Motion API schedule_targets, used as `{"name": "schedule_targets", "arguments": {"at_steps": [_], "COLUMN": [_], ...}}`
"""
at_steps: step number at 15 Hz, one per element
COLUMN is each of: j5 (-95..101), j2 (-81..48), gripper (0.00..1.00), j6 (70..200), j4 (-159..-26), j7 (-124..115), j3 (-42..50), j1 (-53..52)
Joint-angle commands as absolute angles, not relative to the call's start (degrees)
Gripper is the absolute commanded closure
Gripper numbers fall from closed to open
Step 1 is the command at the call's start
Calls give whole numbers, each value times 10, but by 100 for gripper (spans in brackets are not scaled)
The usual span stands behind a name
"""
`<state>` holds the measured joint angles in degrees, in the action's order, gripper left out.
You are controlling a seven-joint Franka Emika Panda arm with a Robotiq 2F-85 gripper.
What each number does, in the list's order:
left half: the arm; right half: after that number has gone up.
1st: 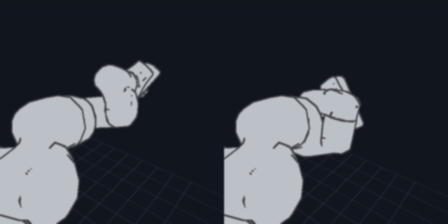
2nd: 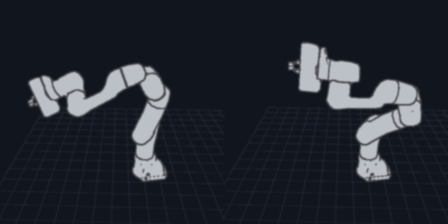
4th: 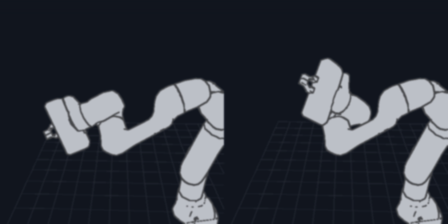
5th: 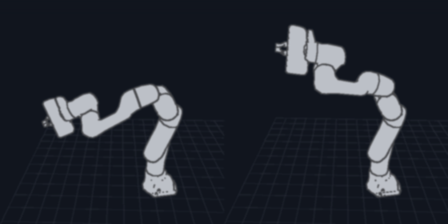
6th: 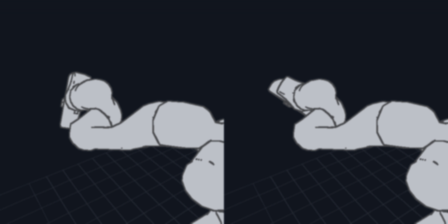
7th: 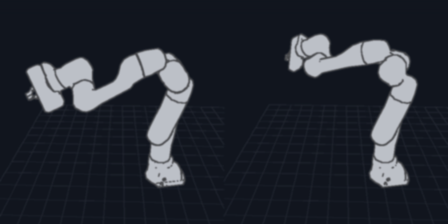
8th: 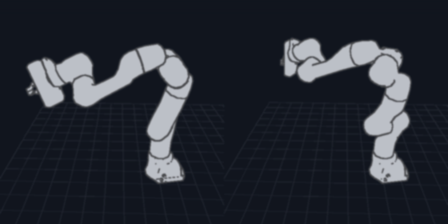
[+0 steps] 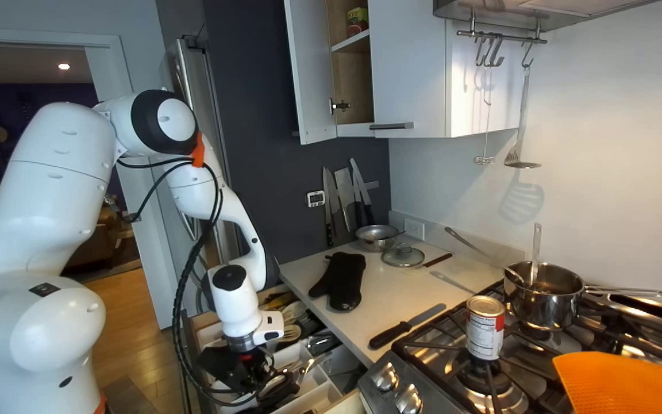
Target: Move one scissors in the drawer forwards
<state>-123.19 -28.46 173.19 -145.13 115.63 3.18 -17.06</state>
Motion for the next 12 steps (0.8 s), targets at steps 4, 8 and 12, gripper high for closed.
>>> {"name": "schedule_targets", "arguments": {"at_steps": [4,8,12], "j5": [-1136,-1059,-954], "j2": [-251,-208,-152], "gripper": [53,22,0], "j6": [1722,1727,1730], "j4": [-1483,-1498,-1524], "j7": [1041,942,814], "j3": [-24,-40,-47], "j1": [-93,-53,-33]}}
